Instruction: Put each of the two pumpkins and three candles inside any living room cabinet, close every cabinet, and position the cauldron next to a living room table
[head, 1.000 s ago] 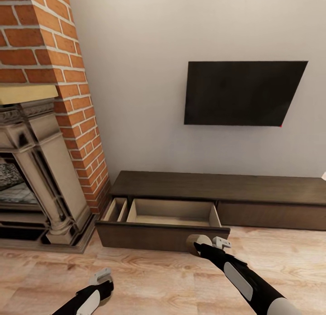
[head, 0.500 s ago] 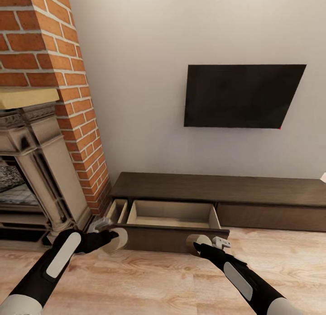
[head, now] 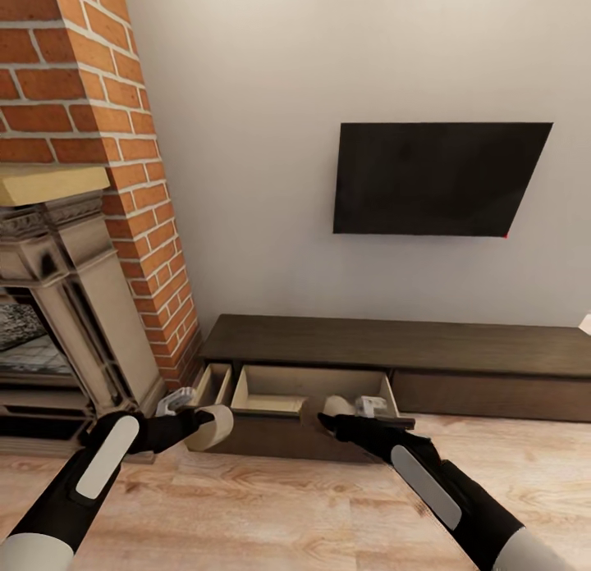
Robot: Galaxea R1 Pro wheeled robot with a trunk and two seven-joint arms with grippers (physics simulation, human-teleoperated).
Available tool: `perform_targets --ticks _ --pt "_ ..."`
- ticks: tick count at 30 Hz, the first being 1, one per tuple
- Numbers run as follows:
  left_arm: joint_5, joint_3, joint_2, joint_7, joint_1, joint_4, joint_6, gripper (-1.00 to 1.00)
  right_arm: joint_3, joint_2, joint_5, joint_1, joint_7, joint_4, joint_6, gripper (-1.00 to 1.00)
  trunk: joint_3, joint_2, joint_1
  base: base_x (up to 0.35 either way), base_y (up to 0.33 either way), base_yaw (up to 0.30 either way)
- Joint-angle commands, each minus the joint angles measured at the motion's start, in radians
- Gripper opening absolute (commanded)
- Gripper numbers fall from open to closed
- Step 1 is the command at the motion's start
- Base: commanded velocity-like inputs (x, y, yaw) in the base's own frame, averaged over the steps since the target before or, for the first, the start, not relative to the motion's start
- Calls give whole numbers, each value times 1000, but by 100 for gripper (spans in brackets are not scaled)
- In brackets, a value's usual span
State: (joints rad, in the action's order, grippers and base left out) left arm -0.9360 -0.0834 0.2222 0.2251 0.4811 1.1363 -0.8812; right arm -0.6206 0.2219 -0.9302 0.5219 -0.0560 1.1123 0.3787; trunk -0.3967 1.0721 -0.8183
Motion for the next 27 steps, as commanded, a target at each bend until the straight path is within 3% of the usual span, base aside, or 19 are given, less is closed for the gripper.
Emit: perform_targets --ticks 1,2,5,9,14,27 --pt "-10 -1 1 10 1 2 -1 -100 -1 4 -3 1 -40 79 42 -100 2 -7 4 0 0 0" --pt "-10 -1 1 10 1 2 -1 -100 3 6 -8 1 -106 189 94 -100 5 -14 8 0 0 0" --pt "-10 -1 0 10 1 2 -1 -100 27 7 -33 0 -238 316 165 -100 14 -35 19 0 0 0" --pt "-10 -2 -1 10 1 2 -1 -100 85 3 -70 0 -372 375 226 -100 27 -63 34 0 0 0" --pt "-11 -3 -4 9 1 2 -1 -100 127 -4 -80 0 -405 373 270 -100 43 -98 54 0 0 0" --pt "-13 4 -1 -32 2 6 -4 -100 129 -3 -81 0 -395 365 269 -100 52 -105 57 61 46 -69"
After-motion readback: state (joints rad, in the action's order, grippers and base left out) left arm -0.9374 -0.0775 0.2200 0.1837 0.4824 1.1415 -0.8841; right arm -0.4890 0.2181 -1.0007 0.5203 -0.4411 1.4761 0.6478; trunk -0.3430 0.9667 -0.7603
